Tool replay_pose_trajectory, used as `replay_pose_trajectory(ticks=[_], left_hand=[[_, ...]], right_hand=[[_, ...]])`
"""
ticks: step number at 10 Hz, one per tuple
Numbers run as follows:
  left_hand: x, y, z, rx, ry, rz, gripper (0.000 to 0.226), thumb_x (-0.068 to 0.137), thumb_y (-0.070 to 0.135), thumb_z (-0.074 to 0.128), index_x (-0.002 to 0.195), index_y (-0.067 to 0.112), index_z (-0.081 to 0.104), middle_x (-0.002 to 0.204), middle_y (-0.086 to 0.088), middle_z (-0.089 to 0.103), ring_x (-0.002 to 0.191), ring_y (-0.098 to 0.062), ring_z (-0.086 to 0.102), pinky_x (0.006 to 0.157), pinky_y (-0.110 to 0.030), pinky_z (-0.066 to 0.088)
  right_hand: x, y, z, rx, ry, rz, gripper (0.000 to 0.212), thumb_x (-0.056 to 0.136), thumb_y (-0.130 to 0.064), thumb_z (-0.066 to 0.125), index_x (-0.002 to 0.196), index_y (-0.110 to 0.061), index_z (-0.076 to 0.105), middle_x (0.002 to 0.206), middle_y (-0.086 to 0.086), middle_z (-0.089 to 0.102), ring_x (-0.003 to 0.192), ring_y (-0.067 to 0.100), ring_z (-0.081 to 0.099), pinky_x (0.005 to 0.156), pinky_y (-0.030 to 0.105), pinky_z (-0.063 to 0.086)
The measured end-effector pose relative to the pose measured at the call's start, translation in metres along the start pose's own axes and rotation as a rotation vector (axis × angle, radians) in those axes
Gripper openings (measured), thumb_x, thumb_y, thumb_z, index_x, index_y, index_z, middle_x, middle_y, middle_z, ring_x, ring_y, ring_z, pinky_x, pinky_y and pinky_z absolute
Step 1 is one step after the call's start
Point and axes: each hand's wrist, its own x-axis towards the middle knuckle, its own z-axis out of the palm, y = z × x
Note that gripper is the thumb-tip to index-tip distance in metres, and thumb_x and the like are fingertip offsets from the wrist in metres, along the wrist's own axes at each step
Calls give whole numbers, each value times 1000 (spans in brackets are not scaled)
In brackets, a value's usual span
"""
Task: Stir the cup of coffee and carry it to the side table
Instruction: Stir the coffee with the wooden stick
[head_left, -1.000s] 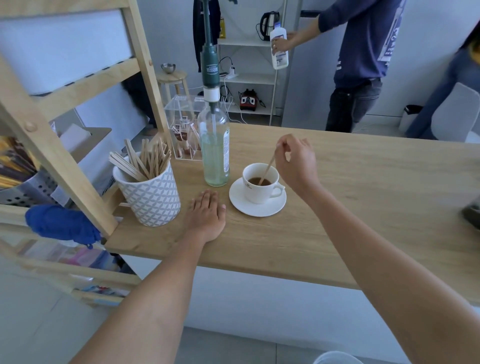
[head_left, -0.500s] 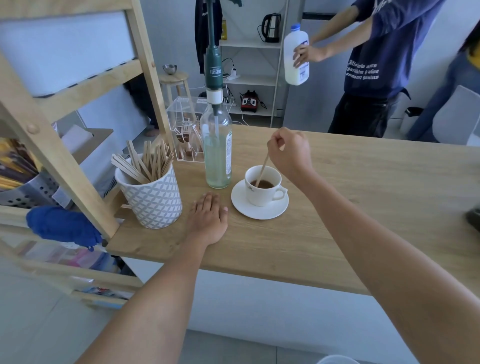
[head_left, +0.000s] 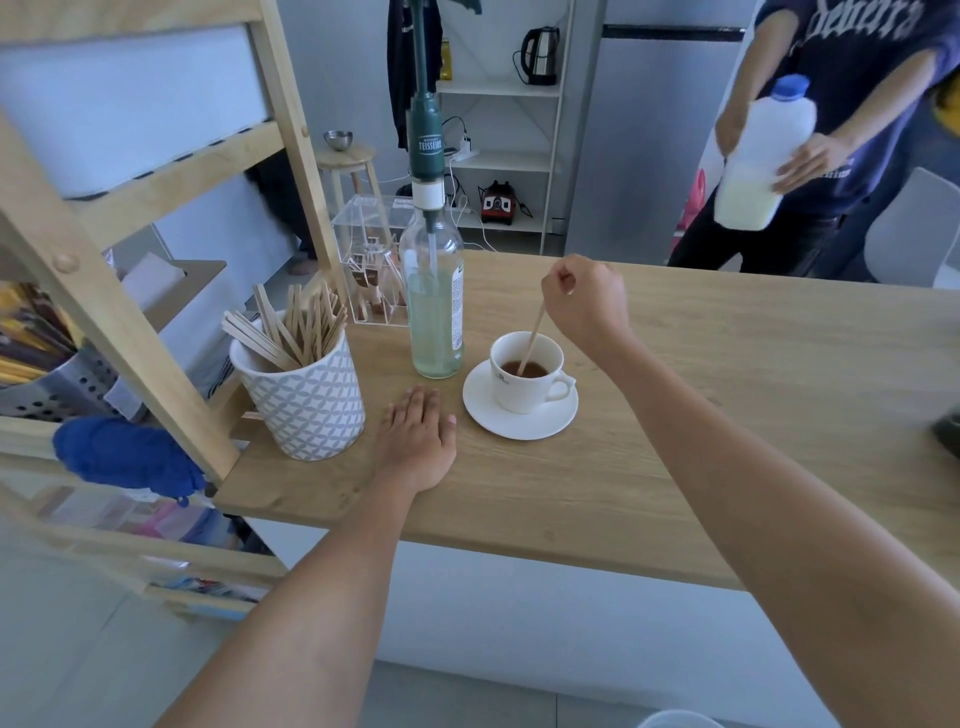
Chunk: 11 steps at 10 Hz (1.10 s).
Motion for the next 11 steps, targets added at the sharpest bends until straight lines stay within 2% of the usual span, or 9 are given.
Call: replay_pose_trajectory(ticks=[2,4,6,7,9,11], left_hand=[[1,0,0,0,1,2,59,101,40,11,155,16,9,164,-4,4,151,-18,-2,122,-39,-2],[1,-1,1,-6,9,2,59,101,40,13,155,15,10,163,-5,5,151,-18,-1,122,-39,-1],[2,-2,2,-8,7,-1,59,101,40,13,155,15,11,163,-6,6,151,-19,0,122,-40,0],[2,-2,2,-3,8,-1,59,101,40,13,155,15,11,163,-6,6,151,-19,0,122,-40,0],[1,-1,0,4,6,-2,59,102,40,13,155,15,11,163,-5,5,151,-18,0,122,-39,0],[0,0,-1,2,-3,-4,59,101,40,12,155,15,10,163,-5,4,151,-18,-1,122,-39,-1]], right_hand=[[1,8,-4,-57,40,31,25,87,-14,42,88,-4,65,83,12,70,95,32,54,81,38,46],[-2,3,3,54,-20,14,23,85,-11,45,84,-4,67,84,11,71,89,31,61,80,40,51],[1,13,2,-90,84,13,23,86,-15,44,82,-5,64,76,10,68,86,32,57,81,36,42],[1,11,6,-75,96,-44,22,86,-12,44,86,-8,65,78,7,70,86,31,58,81,35,41],[-1,8,7,3,29,-130,22,84,-11,47,85,-8,68,78,9,72,86,31,62,85,40,49],[1,18,-4,-128,89,-89,24,87,-12,43,89,-8,66,81,8,71,87,30,58,87,37,39]])
